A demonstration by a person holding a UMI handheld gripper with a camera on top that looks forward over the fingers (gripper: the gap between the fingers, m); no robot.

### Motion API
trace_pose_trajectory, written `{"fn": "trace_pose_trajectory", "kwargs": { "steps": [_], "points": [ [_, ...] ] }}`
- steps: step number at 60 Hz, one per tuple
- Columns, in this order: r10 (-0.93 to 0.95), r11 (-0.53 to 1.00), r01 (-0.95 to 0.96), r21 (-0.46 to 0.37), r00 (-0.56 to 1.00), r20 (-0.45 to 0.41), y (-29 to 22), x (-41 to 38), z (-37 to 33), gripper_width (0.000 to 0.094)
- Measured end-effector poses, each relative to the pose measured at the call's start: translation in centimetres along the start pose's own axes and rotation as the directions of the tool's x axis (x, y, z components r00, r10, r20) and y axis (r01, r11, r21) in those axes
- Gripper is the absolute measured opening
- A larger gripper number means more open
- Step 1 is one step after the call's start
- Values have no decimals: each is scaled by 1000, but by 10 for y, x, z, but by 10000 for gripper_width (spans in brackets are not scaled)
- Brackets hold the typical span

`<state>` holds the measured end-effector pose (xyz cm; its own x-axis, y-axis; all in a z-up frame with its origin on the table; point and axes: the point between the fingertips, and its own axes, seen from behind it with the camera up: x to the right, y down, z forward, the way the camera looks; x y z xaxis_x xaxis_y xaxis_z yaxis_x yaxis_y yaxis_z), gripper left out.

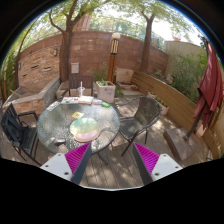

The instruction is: Arrange mouse

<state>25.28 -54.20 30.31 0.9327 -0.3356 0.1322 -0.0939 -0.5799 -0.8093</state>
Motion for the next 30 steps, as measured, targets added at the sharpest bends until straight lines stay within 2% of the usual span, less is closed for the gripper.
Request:
{"fn": "trace_pose_trajectory", "kwargs": {
  "steps": [8,19,25,30],
  "points": [
    [-15,999,16,-36,999,40,22,-14,7,848],
    [-60,990,79,-118,986,156,118,-70,42,846],
    [-65,985,100,-137,967,245,147,-128,69,847],
    [-63,988,104,-117,947,315,153,-182,96,847]
  ]
}}
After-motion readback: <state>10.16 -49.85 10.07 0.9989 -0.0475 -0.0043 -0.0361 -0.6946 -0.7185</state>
